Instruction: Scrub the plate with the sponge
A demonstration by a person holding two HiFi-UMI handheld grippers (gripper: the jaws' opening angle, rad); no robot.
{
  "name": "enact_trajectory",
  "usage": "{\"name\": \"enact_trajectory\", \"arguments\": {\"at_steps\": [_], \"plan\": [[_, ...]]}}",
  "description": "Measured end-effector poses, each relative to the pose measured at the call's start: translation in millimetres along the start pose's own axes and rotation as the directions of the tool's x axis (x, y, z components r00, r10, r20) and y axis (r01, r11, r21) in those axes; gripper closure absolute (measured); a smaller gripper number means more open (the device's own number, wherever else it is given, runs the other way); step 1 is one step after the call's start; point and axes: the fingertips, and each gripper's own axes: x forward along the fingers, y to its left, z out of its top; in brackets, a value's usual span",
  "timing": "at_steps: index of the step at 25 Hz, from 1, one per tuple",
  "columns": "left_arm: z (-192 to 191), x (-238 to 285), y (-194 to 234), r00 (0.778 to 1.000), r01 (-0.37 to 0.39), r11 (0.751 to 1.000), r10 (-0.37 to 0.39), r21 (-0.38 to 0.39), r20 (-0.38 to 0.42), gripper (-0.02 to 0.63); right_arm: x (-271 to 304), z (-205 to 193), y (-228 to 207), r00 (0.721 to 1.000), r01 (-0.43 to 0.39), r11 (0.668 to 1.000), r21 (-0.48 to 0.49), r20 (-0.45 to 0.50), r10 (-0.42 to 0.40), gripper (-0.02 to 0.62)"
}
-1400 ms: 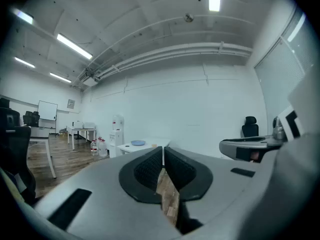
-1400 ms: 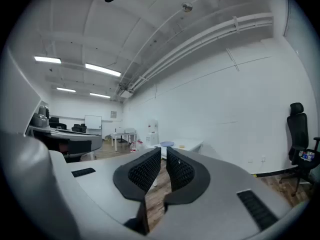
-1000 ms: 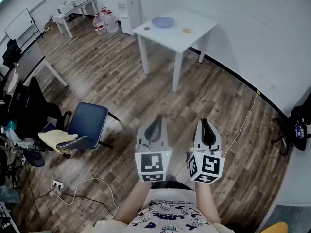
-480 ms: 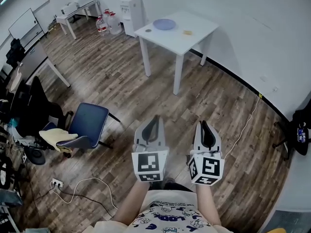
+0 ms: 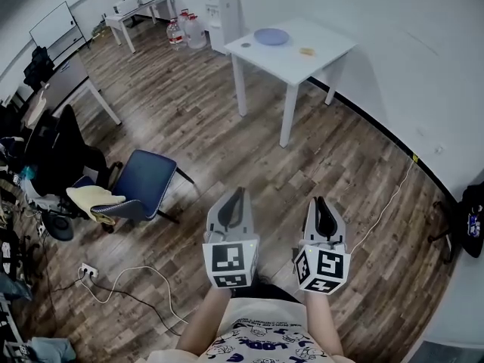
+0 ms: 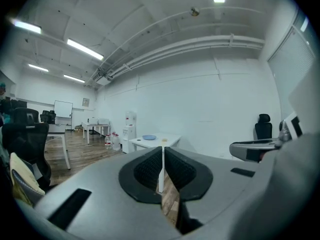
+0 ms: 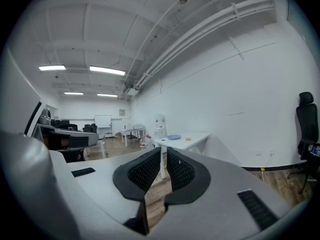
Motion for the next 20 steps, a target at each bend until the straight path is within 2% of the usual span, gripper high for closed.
{"name": "enact_trajectory", "arguments": {"at_steps": [10,20], "plan": [[-9,24,9,1.0,0.0,1.0,-0.001,-0.023,-0.024,0.586,21,-10,-2,0.999,0.003,1.0,-0.006,-0.04,-0.003,0.549],[14,113,24,0.999,0.042,0.998,-0.042,-0.037,0.01,0.586,105,11,-5,1.0,0.006,0.999,-0.037,-0.014,-0.007,0.549]]}}
